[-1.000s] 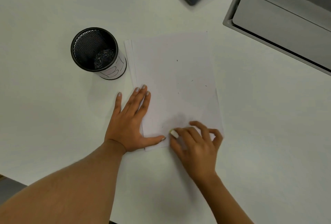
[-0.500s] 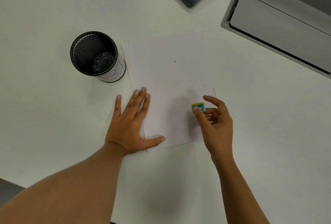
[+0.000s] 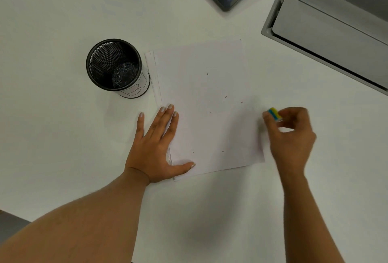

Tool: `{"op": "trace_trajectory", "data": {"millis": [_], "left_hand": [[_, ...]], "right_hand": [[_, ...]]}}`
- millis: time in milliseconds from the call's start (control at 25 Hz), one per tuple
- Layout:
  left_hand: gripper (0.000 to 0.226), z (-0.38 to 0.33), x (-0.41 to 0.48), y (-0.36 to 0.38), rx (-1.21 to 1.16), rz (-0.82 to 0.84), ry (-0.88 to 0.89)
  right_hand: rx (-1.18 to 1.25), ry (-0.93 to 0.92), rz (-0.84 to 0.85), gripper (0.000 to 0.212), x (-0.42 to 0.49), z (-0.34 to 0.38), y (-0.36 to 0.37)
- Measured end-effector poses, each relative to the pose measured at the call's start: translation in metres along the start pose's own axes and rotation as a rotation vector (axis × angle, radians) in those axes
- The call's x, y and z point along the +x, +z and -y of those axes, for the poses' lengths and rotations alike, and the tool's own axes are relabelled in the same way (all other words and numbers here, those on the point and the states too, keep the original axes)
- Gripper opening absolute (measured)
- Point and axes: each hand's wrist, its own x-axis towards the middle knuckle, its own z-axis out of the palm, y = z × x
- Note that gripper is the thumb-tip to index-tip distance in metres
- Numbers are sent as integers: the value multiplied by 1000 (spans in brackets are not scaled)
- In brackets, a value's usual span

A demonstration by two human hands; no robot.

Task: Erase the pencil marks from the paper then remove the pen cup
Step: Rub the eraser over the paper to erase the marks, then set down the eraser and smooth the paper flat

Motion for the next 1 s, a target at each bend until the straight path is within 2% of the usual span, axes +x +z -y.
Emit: {"op": "trace_trajectory", "data": {"millis": [200,400,760,880,1000], "left_hand": [[118,1,0,1,0,1,9],[118,1,0,1,9,-2,16],[118,2,0,4,19,-16,30],[117,3,-1,5,11,-43,42],[108,4,-2,8,-7,-72,32]], "right_hand": [[61,94,-40,28,22,-25,-16],[24,72,-25,22,17,-40,-5],[-127,49,-148,38,15,-45,-2],[-101,-175,-164,37,7,-37,7],[-19,-491,50,38,3,-12,26]]}}
